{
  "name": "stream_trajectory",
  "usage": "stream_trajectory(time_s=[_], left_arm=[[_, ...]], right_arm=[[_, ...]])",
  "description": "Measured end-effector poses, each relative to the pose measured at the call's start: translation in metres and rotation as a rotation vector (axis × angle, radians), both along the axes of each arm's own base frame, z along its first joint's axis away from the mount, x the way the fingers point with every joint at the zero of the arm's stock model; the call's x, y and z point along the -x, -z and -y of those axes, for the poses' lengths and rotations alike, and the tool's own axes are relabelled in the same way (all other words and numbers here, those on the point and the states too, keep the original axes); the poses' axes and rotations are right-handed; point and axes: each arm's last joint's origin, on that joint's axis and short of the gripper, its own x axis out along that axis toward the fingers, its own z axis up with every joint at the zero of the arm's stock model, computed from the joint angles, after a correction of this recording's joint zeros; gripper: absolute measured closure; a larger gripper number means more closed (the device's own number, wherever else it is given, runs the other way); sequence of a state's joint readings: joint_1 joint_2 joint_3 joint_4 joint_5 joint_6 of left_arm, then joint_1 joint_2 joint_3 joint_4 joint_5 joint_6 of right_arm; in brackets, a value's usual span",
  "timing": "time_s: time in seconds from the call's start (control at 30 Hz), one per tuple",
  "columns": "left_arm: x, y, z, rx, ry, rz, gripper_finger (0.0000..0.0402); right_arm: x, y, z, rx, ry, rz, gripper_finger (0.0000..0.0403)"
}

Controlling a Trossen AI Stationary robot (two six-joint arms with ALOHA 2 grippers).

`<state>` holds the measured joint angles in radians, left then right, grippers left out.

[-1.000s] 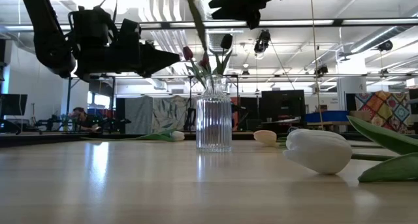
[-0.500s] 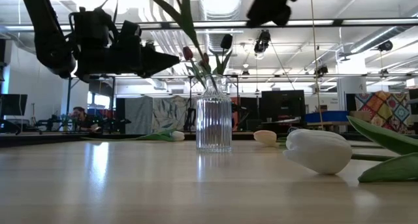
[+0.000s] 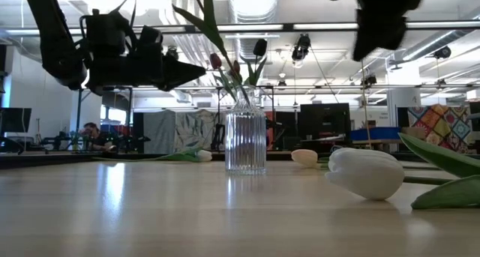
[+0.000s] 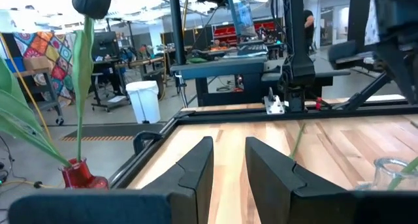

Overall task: Sort flowers into vase by color
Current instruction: Put the bottom white tulip into the transparent vase

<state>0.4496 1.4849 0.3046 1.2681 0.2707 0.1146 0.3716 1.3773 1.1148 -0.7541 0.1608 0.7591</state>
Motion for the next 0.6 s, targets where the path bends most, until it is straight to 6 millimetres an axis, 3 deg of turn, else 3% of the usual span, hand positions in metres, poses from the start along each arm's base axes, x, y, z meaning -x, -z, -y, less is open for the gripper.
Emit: stream_trajectory(time_s=[0.2, 0.43, 0.6], left_arm=[[0.0, 0.002, 0.0, 0.032, 0.002, -0.014, 0.0326], [0.0, 0.004, 0.0, 0.062, 0.005, -0.026, 0.0326], [0.0, 0.004, 0.0, 0.085, 0.013, -0.025, 0.0326]], right_arm=[[0.011, 0.029, -0.032, -0.019, 0.075, -0.101, 0.0372], [0.003, 0.064, -0.077, 0.002, 0.071, -0.192, 0.0277], [-0.01, 0.081, -0.098, 0.019, 0.065, -0.233, 0.022]])
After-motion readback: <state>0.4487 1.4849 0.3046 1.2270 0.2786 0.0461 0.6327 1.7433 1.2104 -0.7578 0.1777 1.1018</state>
